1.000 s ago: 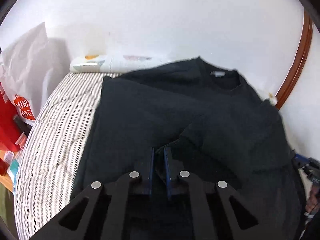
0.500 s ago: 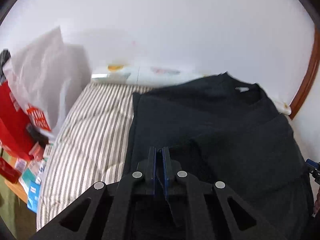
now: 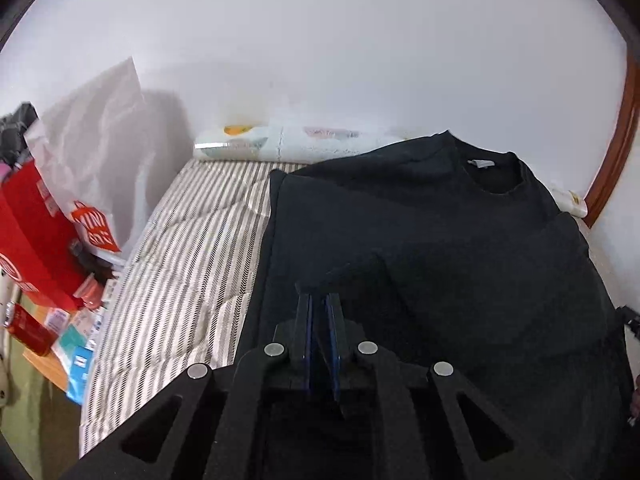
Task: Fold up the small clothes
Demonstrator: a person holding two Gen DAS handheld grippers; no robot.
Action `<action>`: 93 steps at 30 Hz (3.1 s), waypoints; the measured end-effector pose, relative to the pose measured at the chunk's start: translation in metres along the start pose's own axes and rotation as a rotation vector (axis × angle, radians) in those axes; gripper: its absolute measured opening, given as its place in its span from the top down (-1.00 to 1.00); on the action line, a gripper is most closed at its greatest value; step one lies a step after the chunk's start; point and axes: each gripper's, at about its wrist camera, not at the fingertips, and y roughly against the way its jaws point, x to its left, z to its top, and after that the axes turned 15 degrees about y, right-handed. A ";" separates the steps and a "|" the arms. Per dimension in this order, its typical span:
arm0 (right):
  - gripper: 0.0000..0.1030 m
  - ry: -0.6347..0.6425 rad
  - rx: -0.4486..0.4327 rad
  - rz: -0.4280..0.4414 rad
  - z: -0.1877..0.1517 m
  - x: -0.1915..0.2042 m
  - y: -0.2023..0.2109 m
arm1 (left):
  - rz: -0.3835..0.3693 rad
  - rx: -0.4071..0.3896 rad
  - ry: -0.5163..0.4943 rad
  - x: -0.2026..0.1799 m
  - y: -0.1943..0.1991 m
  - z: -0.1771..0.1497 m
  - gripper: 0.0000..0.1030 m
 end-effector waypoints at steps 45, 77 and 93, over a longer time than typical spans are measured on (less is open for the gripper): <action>0.83 -0.032 0.039 0.021 -0.158 0.019 0.095 | 0.041 0.051 -0.005 0.045 0.136 -0.191 0.80; 0.87 -0.084 -0.263 0.146 -0.087 -0.040 0.182 | -0.179 -0.178 0.107 0.049 0.203 -0.109 0.85; 0.87 -0.149 -0.233 0.162 0.006 -0.057 0.071 | -0.052 -0.146 0.119 0.013 0.095 -0.034 0.84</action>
